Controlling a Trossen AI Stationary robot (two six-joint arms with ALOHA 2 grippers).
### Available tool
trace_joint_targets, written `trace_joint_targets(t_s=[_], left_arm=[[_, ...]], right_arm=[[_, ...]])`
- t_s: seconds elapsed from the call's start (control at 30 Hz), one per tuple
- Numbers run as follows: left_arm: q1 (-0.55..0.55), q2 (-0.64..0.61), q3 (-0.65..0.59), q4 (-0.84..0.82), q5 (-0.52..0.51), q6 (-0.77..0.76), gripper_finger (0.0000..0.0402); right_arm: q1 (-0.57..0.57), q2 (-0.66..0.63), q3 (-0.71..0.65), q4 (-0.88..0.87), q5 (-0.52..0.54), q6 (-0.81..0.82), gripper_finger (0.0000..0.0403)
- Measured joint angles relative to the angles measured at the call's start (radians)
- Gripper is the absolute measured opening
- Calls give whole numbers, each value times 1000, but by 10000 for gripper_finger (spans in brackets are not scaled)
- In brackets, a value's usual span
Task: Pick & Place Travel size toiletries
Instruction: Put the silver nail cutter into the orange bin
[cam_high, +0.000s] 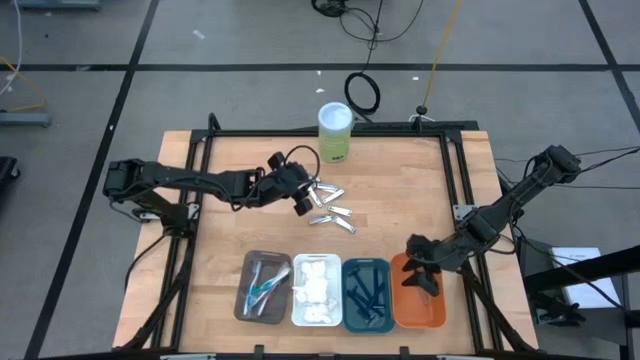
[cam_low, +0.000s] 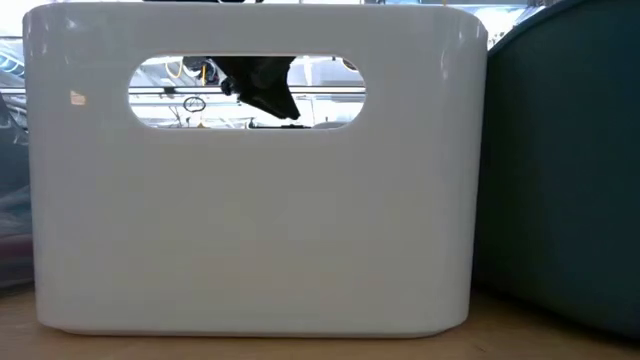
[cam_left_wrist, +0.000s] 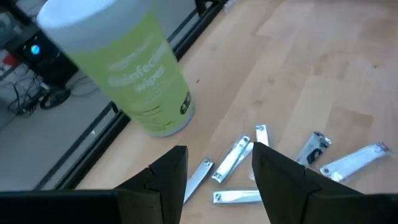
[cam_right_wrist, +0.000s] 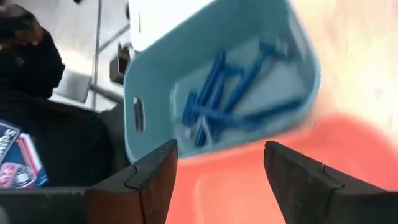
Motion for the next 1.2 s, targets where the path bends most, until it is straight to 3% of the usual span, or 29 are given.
trace_joint_targets(t_s=[0.07, 0.2, 0.37, 0.43, 0.67, 0.8, 0.93, 1.2], left_arm=[[26, 0, 0, -20, 29, -31, 175], [132, 26, 0, -39, 223, -64, 175], [293, 157, 49, -111, 447, -33, 175], [334, 224, 101, -183, 483, 6, 175], [387, 397, 247, -306, 507, 138, 175], [377, 450, 274, -325, 516, 204, 175], [377, 489, 292, -327, 449, 190, 175], [368, 531, 293, -327, 494, 227, 175]], right_arm=[[-3, 0, 0, 27, 50, -80, 228], [-31, -2, 0, 76, 109, -272, 221], [-95, -3, 0, 135, 129, -463, 214], [-119, -3, 0, 152, 127, -515, 213], [-173, -3, 0, 160, 124, -595, 212], [-182, -3, 0, 156, 122, -604, 212], [-191, -3, 0, 156, 93, -612, 212], [-192, -3, 0, 156, 72, -619, 212]])
